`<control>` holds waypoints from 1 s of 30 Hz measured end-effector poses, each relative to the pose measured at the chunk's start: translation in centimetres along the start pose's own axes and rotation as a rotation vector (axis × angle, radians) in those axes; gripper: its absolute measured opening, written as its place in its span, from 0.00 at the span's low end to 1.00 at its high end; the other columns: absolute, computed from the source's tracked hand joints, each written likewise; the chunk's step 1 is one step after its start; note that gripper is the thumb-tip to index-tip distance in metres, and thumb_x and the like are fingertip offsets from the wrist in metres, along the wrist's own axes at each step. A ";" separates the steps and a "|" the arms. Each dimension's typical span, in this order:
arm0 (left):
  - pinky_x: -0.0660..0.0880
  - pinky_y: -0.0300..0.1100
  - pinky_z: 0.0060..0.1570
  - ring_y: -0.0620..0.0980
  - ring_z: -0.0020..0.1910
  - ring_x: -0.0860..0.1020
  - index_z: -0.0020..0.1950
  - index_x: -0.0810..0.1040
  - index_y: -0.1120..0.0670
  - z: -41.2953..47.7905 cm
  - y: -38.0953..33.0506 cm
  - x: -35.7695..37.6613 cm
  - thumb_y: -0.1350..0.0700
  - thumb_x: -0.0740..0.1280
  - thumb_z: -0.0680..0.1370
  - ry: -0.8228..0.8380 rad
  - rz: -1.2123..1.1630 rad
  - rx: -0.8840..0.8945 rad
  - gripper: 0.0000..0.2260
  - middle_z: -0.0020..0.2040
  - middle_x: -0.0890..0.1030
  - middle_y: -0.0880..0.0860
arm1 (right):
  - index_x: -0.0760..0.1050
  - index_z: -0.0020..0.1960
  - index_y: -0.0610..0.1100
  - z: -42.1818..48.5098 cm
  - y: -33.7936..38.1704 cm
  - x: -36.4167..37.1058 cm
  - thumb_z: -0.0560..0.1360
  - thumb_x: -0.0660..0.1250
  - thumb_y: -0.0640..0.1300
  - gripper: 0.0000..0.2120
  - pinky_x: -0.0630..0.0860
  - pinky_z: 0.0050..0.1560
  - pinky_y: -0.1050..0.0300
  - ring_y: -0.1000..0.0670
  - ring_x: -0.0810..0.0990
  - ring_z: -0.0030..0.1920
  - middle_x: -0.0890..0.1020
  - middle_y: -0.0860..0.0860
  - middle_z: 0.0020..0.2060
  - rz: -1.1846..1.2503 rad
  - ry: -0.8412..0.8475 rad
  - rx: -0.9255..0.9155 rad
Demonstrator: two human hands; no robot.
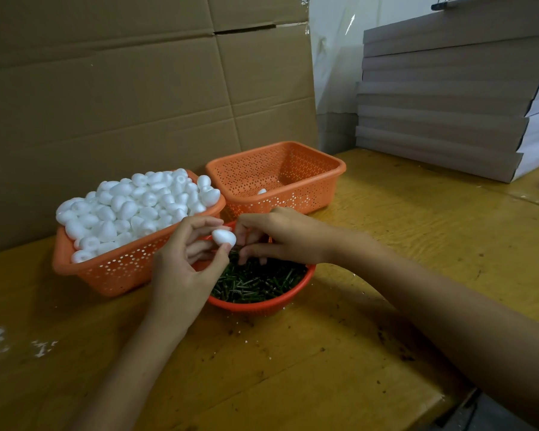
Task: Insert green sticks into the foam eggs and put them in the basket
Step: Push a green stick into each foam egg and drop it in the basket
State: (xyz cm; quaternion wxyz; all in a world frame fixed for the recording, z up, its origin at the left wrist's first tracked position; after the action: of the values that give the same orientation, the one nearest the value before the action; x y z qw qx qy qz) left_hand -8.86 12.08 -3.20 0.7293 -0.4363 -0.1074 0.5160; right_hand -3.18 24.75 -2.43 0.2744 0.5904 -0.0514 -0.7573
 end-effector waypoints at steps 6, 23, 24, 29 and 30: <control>0.82 0.38 0.53 0.46 0.55 0.86 0.56 0.82 0.48 0.0 -0.2 0.0 0.69 0.76 0.77 -0.011 0.003 0.013 0.17 0.53 0.87 0.47 | 0.74 0.57 0.41 0.0 0.2 -0.1 0.83 0.69 0.43 0.07 0.80 0.47 0.58 0.56 0.85 0.37 0.88 0.54 0.47 -0.015 -0.012 -0.016; 0.80 0.33 0.54 0.43 0.54 0.86 0.57 0.86 0.54 0.1 -1.1 0.0 0.68 0.76 0.77 0.004 0.022 0.046 0.13 0.51 0.88 0.46 | 0.75 0.57 0.41 0.0 0.4 -0.2 0.83 0.69 0.43 0.07 0.79 0.47 0.59 0.57 0.85 0.39 0.88 0.54 0.48 -0.044 -0.001 -0.018; 0.80 0.33 0.55 0.42 0.55 0.86 0.57 0.86 0.54 0.1 -1.2 0.0 0.68 0.76 0.77 0.002 0.027 0.053 0.13 0.53 0.88 0.47 | 0.75 0.57 0.41 0.0 0.4 -0.2 0.83 0.69 0.43 0.07 0.80 0.47 0.59 0.58 0.85 0.39 0.88 0.54 0.48 -0.043 0.000 -0.018; 0.80 0.33 0.55 0.43 0.57 0.85 0.57 0.86 0.54 0.1 -1.4 0.0 0.70 0.75 0.76 0.002 0.057 0.064 0.14 0.55 0.87 0.49 | 0.75 0.57 0.42 0.1 0.3 0.0 0.82 0.70 0.44 0.07 0.80 0.48 0.57 0.57 0.85 0.38 0.88 0.55 0.47 -0.050 -0.003 -0.018; 0.80 0.32 0.55 0.43 0.57 0.85 0.57 0.87 0.54 0.1 -1.3 0.0 0.69 0.76 0.76 0.001 0.060 0.063 0.13 0.55 0.87 0.48 | 0.75 0.57 0.42 0.1 0.3 0.0 0.82 0.70 0.44 0.07 0.80 0.48 0.57 0.57 0.85 0.39 0.88 0.55 0.47 -0.052 -0.003 -0.018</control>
State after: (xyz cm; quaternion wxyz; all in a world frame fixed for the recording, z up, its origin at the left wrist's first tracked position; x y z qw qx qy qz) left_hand -8.08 11.99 -2.13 0.7269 -0.4166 -0.0777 0.5404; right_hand -3.18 24.50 -2.30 0.2599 0.5877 -0.0296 -0.7656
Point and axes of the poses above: each hand's wrist, its own z-axis towards the middle knuckle, its own x-axis out of the palm, y = z × x, the point moved 10 cm from there along z, towards the middle knuckle
